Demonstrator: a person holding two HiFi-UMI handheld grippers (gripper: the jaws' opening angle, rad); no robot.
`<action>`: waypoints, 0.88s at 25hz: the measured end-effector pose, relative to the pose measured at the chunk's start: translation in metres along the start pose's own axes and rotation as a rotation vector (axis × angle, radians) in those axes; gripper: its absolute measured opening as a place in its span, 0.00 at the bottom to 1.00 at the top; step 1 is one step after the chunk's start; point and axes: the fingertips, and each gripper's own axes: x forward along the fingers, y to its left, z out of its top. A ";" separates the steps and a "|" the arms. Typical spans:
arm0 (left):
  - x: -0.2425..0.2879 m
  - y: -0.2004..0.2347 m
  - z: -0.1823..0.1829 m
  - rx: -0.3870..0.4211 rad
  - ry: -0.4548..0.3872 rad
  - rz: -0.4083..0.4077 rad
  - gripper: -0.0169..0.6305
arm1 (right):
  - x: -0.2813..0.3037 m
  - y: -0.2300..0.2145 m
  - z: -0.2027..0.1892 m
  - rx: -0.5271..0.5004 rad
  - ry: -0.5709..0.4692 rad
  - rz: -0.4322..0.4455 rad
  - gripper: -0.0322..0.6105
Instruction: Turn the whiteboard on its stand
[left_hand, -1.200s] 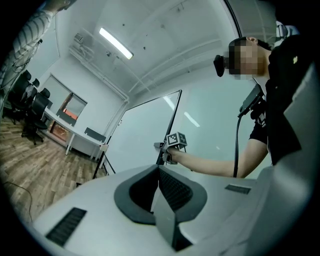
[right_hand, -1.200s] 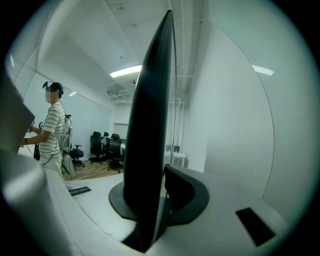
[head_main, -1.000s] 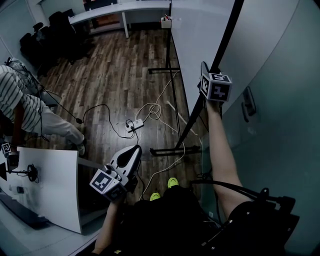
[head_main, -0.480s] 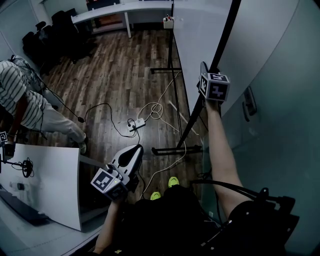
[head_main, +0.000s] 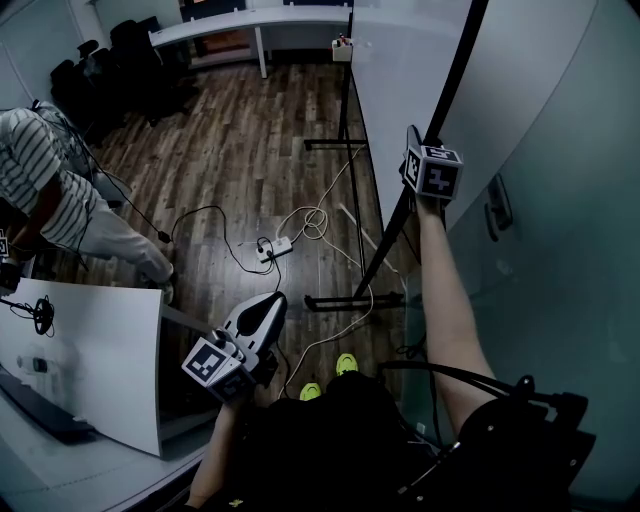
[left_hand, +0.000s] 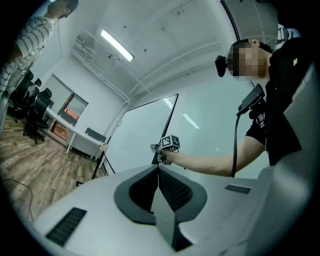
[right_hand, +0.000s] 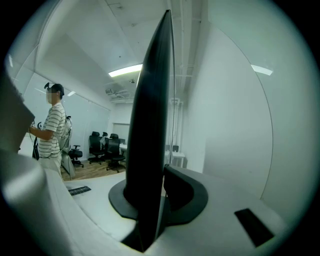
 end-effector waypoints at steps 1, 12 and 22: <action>-0.002 0.000 0.000 0.001 -0.002 0.002 0.00 | 0.000 -0.001 0.000 -0.004 -0.003 -0.003 0.15; -0.015 0.000 -0.002 -0.001 -0.011 0.012 0.01 | -0.008 -0.005 -0.007 0.018 0.011 -0.031 0.14; -0.029 0.000 0.004 -0.003 -0.020 0.004 0.01 | -0.025 -0.001 -0.004 0.039 0.021 -0.052 0.14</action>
